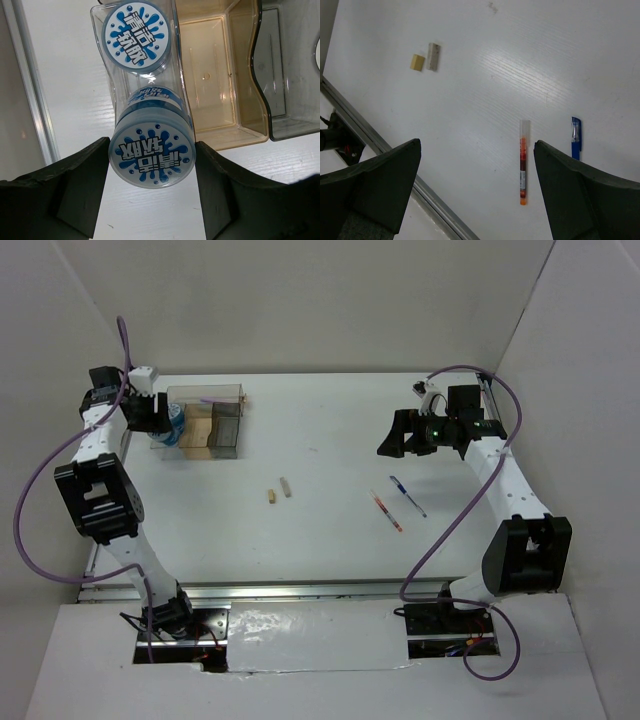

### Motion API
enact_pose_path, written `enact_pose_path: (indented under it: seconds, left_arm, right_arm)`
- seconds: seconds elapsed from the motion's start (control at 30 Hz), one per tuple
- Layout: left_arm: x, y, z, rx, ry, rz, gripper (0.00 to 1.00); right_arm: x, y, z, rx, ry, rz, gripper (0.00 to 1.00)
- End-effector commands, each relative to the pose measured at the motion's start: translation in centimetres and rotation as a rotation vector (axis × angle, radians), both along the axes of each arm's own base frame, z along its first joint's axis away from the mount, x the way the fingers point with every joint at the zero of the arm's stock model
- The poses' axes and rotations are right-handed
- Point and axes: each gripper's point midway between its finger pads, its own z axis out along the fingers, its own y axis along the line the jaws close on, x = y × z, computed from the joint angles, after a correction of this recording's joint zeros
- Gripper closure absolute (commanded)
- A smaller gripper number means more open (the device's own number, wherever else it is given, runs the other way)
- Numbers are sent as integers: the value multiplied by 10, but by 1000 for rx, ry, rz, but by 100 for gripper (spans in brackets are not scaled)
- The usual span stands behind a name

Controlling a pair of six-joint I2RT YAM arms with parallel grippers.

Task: Sort the stationery into containers
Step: Place the stationery in the storage box.

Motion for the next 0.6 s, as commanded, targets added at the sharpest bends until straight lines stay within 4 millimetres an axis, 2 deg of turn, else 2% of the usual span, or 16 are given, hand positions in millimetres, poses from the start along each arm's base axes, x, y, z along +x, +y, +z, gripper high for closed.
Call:
enact_pose_path:
  seconds: [0.0, 0.03, 0.07, 0.13, 0.17, 0.23, 0.27, 0.3, 0.4, 0.43, 0.5, 0.57]
  left_arm:
    - [6, -5, 44, 26, -110, -30, 77]
    - [6, -3, 38, 25, -89, -23, 77]
    - [9, -3, 40, 33, -89, -25, 77]
    - [9, 2, 27, 41, -37, -11, 76]
    - [12, 5, 31, 51, -41, -7, 75]
    - [13, 4, 16, 49, 2, -15, 74]
    - [15, 8, 21, 70, -1, -6, 71]
    - [16, 9, 16, 72, 9, -7, 69]
    - [18, 5, 14, 73, 12, -13, 57]
    - [18, 3, 13, 77, 16, -17, 50]
    - [20, -1, 10, 81, 25, -26, 45]
    - [20, -4, 5, 84, 37, -33, 45]
  right_arm:
    - [4, 2, 12, -5, -49, 16, 0]
    - [4, 2, 13, -6, -50, 15, 0]
    - [4, 2, 12, -8, -49, 14, 0]
    - [4, 2, 12, -10, -47, 14, 0]
    - [3, 1, 12, -11, -48, 14, 0]
    - [4, 1, 12, -14, -50, 11, 0]
    - [4, 1, 11, -13, -47, 12, 0]
    - [4, 1, 10, -15, -45, 10, 0]
    - [5, 1, 9, -15, -41, 8, 0]
    - [5, 1, 8, -15, -38, 9, 0]
    - [6, 1, 7, -17, -35, 9, 0]
    - [6, 1, 6, -16, -33, 11, 0]
